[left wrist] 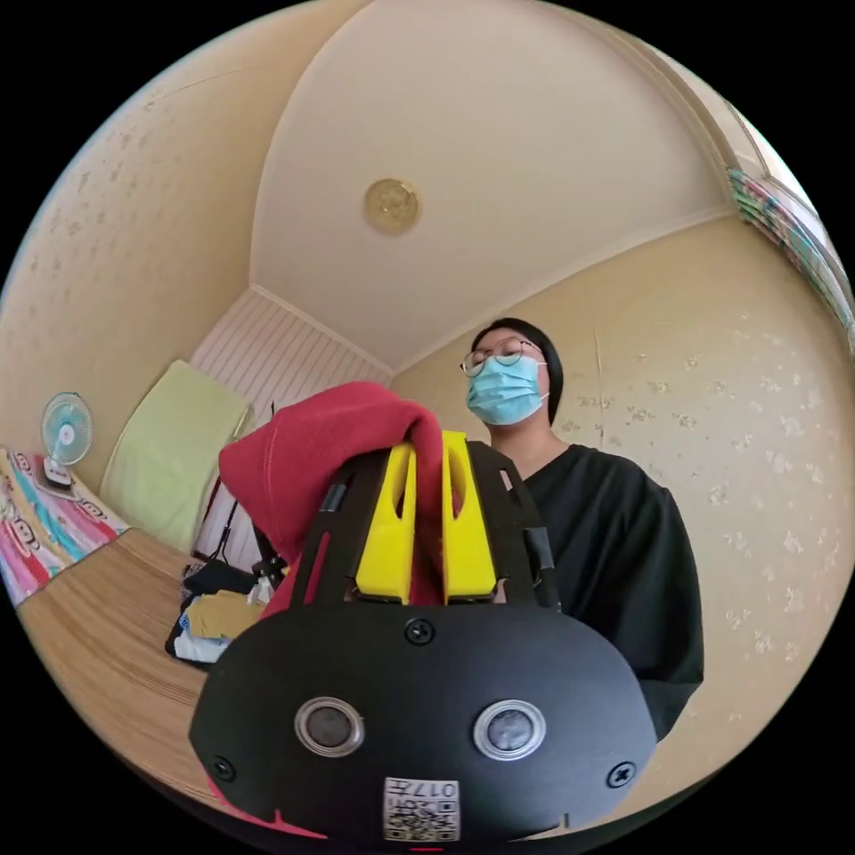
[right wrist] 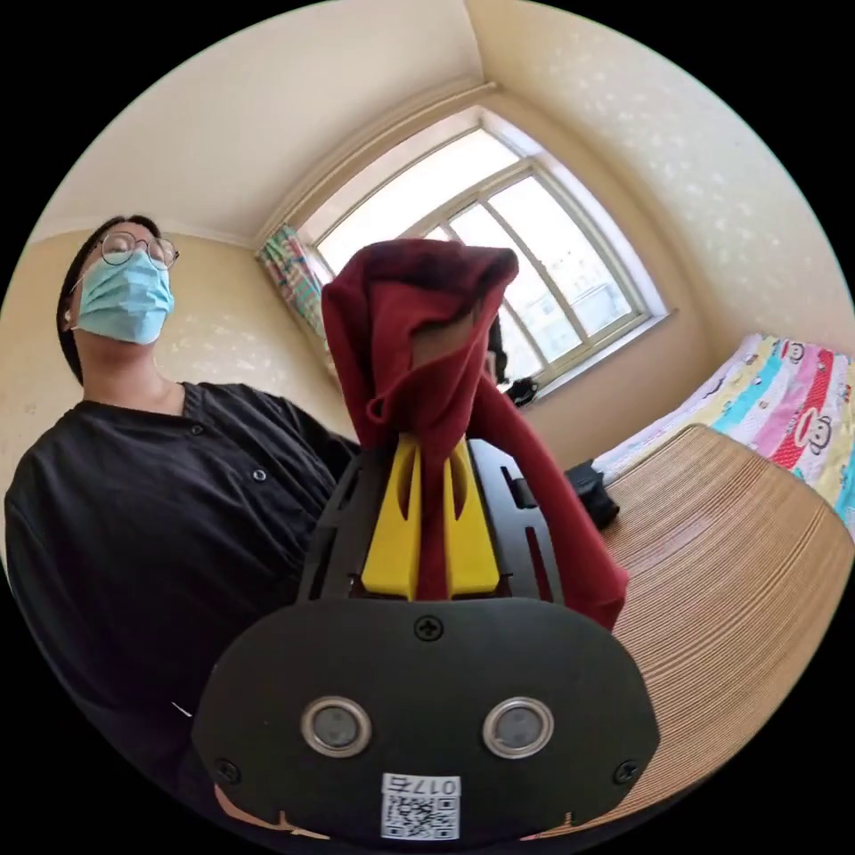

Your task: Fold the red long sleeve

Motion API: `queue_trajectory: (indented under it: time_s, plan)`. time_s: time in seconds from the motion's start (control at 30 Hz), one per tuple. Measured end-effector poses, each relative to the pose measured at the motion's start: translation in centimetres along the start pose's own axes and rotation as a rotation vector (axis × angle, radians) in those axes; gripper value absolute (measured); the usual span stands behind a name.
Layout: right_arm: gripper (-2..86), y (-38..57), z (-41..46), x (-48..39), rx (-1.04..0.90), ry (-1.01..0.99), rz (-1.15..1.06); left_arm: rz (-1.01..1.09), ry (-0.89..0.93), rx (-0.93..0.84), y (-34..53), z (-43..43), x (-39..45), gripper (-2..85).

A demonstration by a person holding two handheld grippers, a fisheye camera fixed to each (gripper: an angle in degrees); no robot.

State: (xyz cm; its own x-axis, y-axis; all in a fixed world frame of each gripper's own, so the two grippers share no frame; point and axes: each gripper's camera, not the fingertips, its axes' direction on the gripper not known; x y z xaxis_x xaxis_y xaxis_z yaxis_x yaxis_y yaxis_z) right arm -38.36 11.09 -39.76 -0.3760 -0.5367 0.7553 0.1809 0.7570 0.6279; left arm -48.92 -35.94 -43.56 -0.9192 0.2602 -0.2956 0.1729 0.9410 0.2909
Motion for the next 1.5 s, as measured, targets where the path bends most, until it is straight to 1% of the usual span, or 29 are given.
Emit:
queue_trajectory:
  time_s: [0.03,0.07,0.1,0.13,0.17,0.2,0.23,0.3,0.4,0.43,0.47,0.53,0.67,0.73,0.77,0.8,0.83,0.9,0.93,0.97,1.07,1.13,1.2,1.23,1.3,1.33,1.37,1.4,1.5]
  plan:
    - [1.7,-0.4,-1.0,-0.3,0.046,0.007,-0.003,-0.048,-0.116,-0.005,0.9,-0.5,1.1,5.1]
    - [1.2,-1.1,-3.0,-1.1,0.155,-0.005,-0.027,-0.077,-0.187,-0.012,1.4,-0.6,1.5,5.2]
    - [0.9,-2.2,-4.2,-2.0,0.212,0.032,-0.029,-0.15,-0.341,-0.048,2.3,-0.5,1.9,5.6]
    - [0.8,-2.9,-4.2,-2.5,0.203,0.063,-0.044,-0.227,-0.496,-0.104,3.2,0.3,1.9,6.5]
    - [0.6,-4.1,-3.8,-3.8,0.163,0.12,-0.11,-0.254,-0.57,-0.129,3.7,0.9,1.8,7.5]
    - [0.5,-5.1,-3.1,-5.3,0.129,0.165,-0.173,-0.298,-0.7,-0.173,4.8,2.3,1.4,9.5]
    - [0.4,-5.5,-2.6,-5.9,0.122,0.195,-0.185,-0.343,-0.805,-0.197,5.8,3.6,0.8,12.1]
    - [0.3,-6.9,-1.0,-7.9,0.073,0.278,-0.25,-0.397,-0.886,-0.174,7.5,5.1,0.3,15.4]
    - [0.3,-7.9,0.3,-9.9,0.05,0.335,-0.298,-0.357,-0.819,-0.022,10.0,6.9,1.5,17.3]
    - [0.3,-8.1,0.4,-10.2,0.048,0.337,-0.309,-0.347,-0.823,0.007,10.9,7.9,1.8,17.6]
    - [0.3,-8.4,0.5,-10.9,0.043,0.338,-0.33,-0.348,-0.835,0.002,11.2,8.6,1.8,17.9]
    - [0.3,-9.0,0.4,-11.9,0.038,0.336,-0.351,-0.347,-0.916,-0.078,11.8,12.0,1.2,19.8]
    - [0.3,-9.9,0.1,-13.8,0.077,0.318,-0.365,-0.269,-0.93,-0.209,12.2,19.9,-2.1,19.7]
    - [0.3,-9.9,-0.2,-14.9,0.095,0.298,-0.383,-0.265,-1.116,-0.303,12.9,24.0,-4.8,13.8]
    - [0.3,-9.7,-0.9,-15.5,0.114,0.31,-0.393,-0.265,-1.176,-0.305,13.0,24.5,-5.0,10.4]
    - [0.3,-9.4,-1.8,-16.1,0.129,0.345,-0.398,-0.223,-1.235,-0.251,12.9,24.8,-4.3,3.5]
    - [0.3,-9.2,-2.4,-16.3,0.136,0.374,-0.394,-0.162,-1.235,-0.17,12.6,24.4,-2.8,2.6]
    - [0.5,-8.1,-4.9,-16.1,0.15,0.509,-0.327,-0.066,-1.23,-0.102,11.7,23.8,-0.4,1.6]
    - [0.6,-7.8,-5.3,-15.8,0.137,0.533,-0.306,0.014,-1.2,-0.056,10.8,23.5,1.1,1.2]
    - [0.8,-7.2,-5.7,-15.2,0.089,0.567,-0.262,0.045,-1.188,-0.029,10.4,23.4,1.7,0.9]
    - [1.9,-5.2,-4.6,-13.3,-0.015,0.574,-0.148,0.119,-1.234,0.093,8.2,24.2,3.4,0.3]
    - [2.7,-3.7,-3.3,-12.6,-0.062,0.584,-0.086,0.226,-1.199,0.066,6.7,26.4,4.3,0.1]
    - [3.5,-1.3,-2.1,-13.2,-0.065,0.566,-0.096,0.247,-1.187,0.053,5.9,27.8,4.9,0.0]
    - [3.7,-0.7,-2.0,-13.4,-0.05,0.555,-0.104,0.266,-1.146,0.058,5.7,28.4,5.4,0.0]
    - [4.7,1.8,-1.9,-13.8,0.056,0.511,-0.106,0.302,-1.102,0.037,5.5,29.6,6.3,0.0]
    - [5.0,2.4,-1.8,-13.6,0.078,0.496,-0.092,0.324,-1.112,0.025,5.4,30.5,7.1,-0.1]
    - [6.6,3.5,-1.4,-12.9,0.096,0.461,-0.038,0.333,-1.124,0.024,5.4,30.9,7.5,-0.1]
    - [9.2,4.4,-0.6,-12.0,0.064,0.435,0.015,0.358,-1.147,0.02,5.3,31.6,8.4,0.0]
    - [16.5,6.5,1.6,-9.9,-0.036,0.497,0.12,0.422,-1.169,0.009,4.8,32.1,10.8,0.0]
